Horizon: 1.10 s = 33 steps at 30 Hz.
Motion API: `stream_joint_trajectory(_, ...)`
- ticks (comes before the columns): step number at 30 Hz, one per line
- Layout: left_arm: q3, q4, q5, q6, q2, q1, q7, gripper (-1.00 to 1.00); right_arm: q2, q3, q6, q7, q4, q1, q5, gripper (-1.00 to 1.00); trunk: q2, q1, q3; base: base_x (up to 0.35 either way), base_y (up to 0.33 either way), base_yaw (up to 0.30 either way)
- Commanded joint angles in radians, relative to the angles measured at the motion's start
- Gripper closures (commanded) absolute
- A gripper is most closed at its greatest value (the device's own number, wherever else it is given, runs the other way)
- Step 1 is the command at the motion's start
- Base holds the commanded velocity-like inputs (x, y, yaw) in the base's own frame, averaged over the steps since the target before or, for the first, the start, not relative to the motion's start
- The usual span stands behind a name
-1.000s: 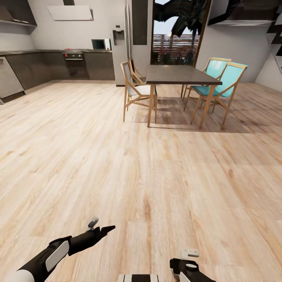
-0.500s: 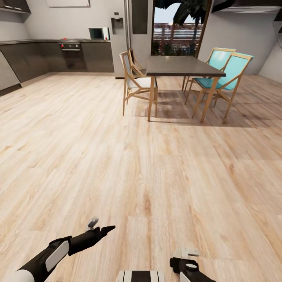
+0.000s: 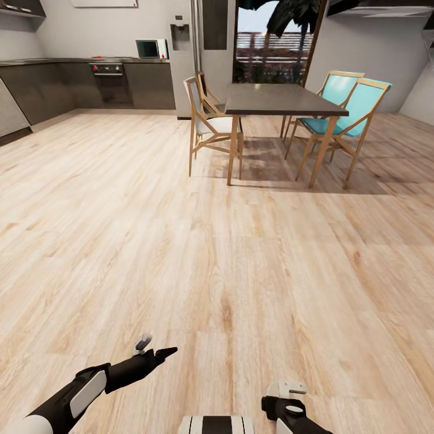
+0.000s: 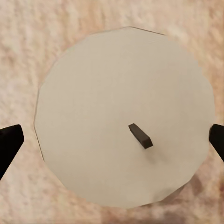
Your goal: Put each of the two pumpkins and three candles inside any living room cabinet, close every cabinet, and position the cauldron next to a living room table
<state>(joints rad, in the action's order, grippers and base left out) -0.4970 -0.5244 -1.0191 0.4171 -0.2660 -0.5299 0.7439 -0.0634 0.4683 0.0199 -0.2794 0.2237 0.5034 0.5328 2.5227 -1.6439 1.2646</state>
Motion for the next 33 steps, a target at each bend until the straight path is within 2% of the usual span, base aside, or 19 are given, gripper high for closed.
stream_joint_trajectory(1,-0.005,0.000,-0.011,0.008,-0.001,-0.001,0.000,-1.00,0.001,0.010,0.003,-0.004,0.002,0.000,0.021,-1.00,0.000,0.000,0.001,0.000,0.000,0.000)
stream_joint_trajectory(17,-0.005,0.000,-0.010,0.008,-0.001,-0.001,0.000,-1.00,0.001,0.010,0.003,-0.004,0.002,0.000,0.021,-1.00,0.000,0.000,0.001,0.010,0.000,0.000)
stream_joint_trajectory(18,-0.005,0.000,-0.010,0.008,-0.001,-0.001,0.000,-1.00,0.001,0.010,0.003,-0.004,0.002,0.000,0.021,1.00,0.000,0.000,0.001,0.000,0.000,0.000)
stream_joint_trajectory(33,-0.005,0.000,-0.010,0.008,-0.001,-0.001,0.000,-1.00,0.001,0.010,0.003,-0.004,0.002,0.000,0.021,1.00,0.000,0.000,0.001,0.000,0.000,0.000)
